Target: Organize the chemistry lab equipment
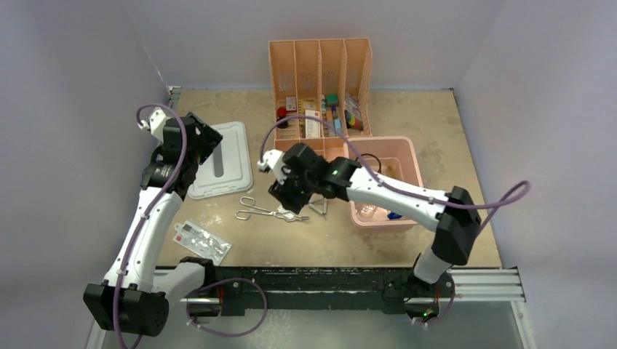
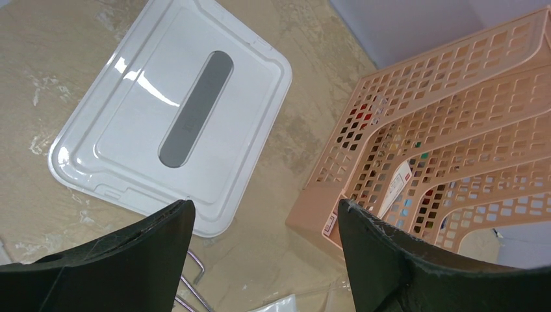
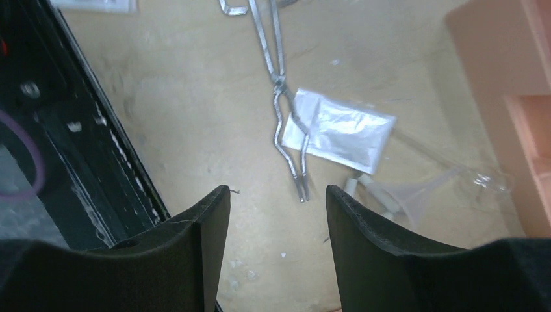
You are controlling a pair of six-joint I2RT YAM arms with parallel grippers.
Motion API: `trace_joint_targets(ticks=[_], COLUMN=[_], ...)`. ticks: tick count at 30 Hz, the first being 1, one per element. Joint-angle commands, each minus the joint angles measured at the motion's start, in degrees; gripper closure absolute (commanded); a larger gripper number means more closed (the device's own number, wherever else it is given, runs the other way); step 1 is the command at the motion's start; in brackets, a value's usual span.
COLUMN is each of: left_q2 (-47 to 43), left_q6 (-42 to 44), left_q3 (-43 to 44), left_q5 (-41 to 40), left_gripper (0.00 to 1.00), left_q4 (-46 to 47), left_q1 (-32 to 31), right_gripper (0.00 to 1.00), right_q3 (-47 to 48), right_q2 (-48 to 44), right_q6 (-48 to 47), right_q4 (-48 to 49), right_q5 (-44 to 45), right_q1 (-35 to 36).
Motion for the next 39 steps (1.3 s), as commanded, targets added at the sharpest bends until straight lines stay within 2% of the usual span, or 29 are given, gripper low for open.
trace_joint_targets(ticks=[1,13,27,31,35,39], left_q2=[-1.3,-0.8,-2.2,-2.4,-2.7,-3.4], left_q6=[1.1,0.9,2.3,2.2,2.1,1.7], left_q3=[2.6,2.1,2.7,2.5,2.1,1.5], left_q5=[-1.3,-0.1,0.3,0.3,0.3,0.3], left_gripper=[0.2,0.2,0.2,0.2,0.2,0.2], left_q4=[1.0,1.3,1.8,1.7,1.5,1.1], left_q1=[0.0,0.0,0.0,0.0,0.0,0.0], right_gripper=[0.41,0.37,0.43,0.45,0.5,0.58], right_q3=[0.7,2.2,4.5,4.5,4.0,2.4], right_q2=[4.3,16.0,22.9,23.1,23.9,24.5], right_q6=[-8.2,-10.1,-11.4,-12.4,-14.6,-14.6], right_q4=[-4.7,-11.6,-10.3,-10.3,-11.8,-10.6], right_q5=[0.1,3.9,8.3,5.7,-0.7,-0.2], right_q1=[3.7,3.9,3.0,2.8,2.7,2.8])
